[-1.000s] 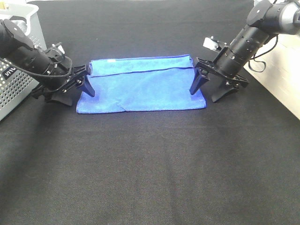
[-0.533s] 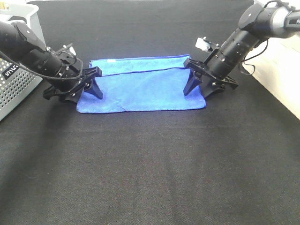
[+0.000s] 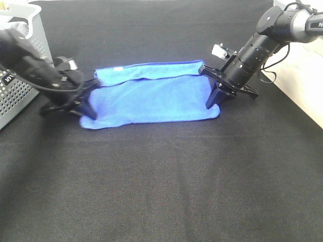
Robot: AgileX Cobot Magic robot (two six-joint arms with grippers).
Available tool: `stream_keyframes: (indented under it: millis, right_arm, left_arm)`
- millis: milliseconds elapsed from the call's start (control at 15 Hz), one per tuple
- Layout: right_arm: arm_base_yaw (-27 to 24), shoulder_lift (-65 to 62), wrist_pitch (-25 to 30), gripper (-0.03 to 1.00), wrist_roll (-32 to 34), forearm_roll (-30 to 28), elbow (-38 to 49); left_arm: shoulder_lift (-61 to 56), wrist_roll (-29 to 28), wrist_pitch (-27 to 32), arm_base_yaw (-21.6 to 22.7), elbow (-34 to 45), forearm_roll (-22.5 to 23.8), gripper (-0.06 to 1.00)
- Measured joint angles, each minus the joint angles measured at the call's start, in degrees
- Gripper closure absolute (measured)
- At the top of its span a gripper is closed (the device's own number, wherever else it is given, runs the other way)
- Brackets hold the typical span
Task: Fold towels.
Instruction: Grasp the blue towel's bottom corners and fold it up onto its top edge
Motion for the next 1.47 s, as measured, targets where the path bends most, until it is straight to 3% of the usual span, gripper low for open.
stream_keyframes:
  millis: [133, 267, 533, 667, 933, 1067, 1200, 1467]
  right_arm:
    - [0.0, -1.5, 1.9, 0.97, 0.0, 0.1, 2.2]
    - [0.2, -7.3, 0.1, 0.97, 0.0, 0.2, 11.5]
    - [0.3, -16.6, -9.2, 0.97, -0.6, 0.3, 30.1]
    - [0.4, -18.4, -11.3, 0.97, -1.7, 0.3, 32.9]
    - [0.4, -18.8, -12.4, 0.97, -1.8, 0.3, 30.8]
    - [0.4, -17.3, -12.5, 0.97, -2.8, -0.5, 23.5]
    - [0.4, -16.0, -12.1, 0.97, -2.8, -0.6, 20.7]
    - [0.4, -8.1, -9.3, 0.97, -2.8, -0.9, 6.6]
  left_arm:
    - [-2.2, 0.8, 4.5, 1.1, 0.1, 3.0, 0.93]
    - [-4.4, 1.1, 7.5, 0.3, 1.4, 4.1, 0.93]
    - [-9.3, 1.4, 4.4, -1.5, 12.4, 4.5, 0.93]
    - [-10.9, 1.4, 3.2, -1.5, 13.9, 4.5, 0.93]
    - [-11.9, 0.1, 2.6, -1.5, 10.5, 4.5, 0.93]
    - [-11.5, -3.0, 1.3, -0.8, 4.5, 4.7, 0.94]
    - [-10.9, -3.3, 1.4, -0.2, 2.2, 4.7, 0.94]
    - [-5.3, -3.6, 1.5, 0.3, -7.3, 5.6, 0.94]
